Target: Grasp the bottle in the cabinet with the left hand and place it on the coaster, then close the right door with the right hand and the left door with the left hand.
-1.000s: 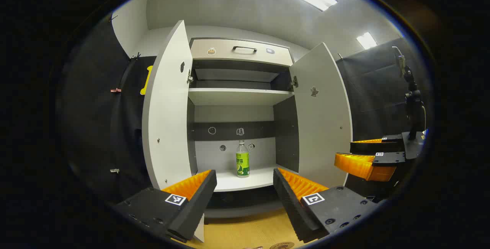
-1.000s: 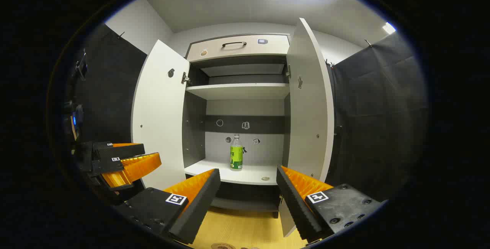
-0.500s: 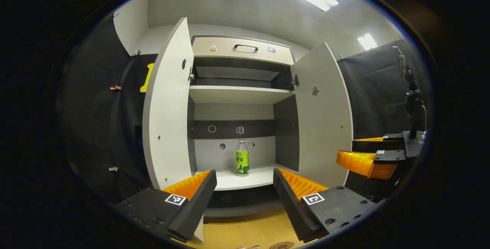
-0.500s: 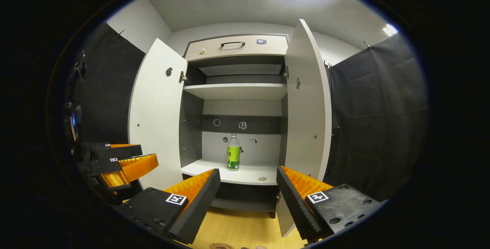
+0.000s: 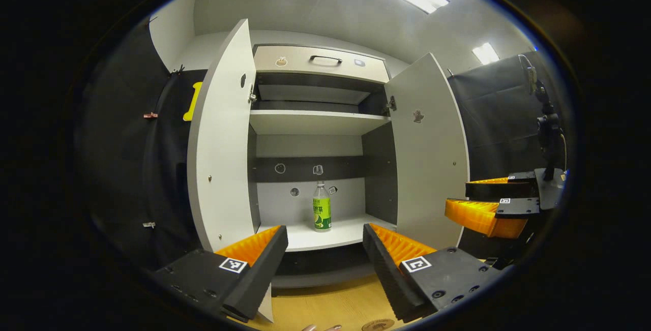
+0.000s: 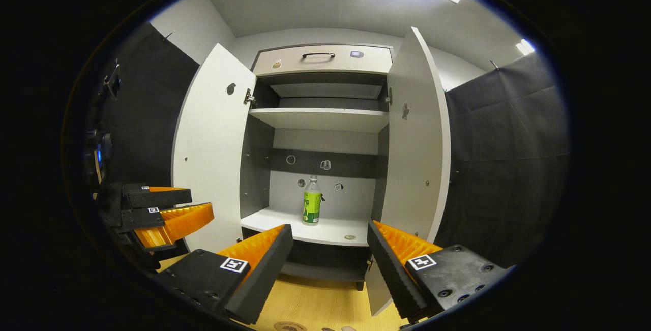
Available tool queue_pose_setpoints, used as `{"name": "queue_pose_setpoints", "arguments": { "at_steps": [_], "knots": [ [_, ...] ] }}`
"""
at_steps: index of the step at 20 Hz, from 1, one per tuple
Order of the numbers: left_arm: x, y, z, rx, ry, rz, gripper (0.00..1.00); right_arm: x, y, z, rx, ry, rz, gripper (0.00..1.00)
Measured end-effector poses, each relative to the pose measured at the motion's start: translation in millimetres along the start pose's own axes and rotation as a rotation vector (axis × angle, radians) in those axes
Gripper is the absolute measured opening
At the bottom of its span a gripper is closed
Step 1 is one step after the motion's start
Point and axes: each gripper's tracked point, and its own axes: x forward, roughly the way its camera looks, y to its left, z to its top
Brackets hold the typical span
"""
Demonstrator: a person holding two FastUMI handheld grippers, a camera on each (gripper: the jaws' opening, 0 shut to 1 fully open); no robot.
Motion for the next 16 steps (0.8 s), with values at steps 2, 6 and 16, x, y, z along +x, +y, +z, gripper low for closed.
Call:
{"name": "queue_pose_setpoints", "arguments": {
  "at_steps": [2, 6, 16],
  "knots": [
    [2, 0, 0, -0.008, -0.001, -0.014, 0.94, 1, 1, -1, -0.001, 0.001, -0.010, 0.98],
    [6, 6, 3, 0.007, -0.002, -0.032, 0.94, 1, 1, -4, -0.006, 0.011, -0.045, 0.98],
    [43, 4, 17, 0.048, -0.035, -0.092, 0.92, -23, -18, 6, -0.050, 0.002, -0.171, 0.98]
  ]
}}
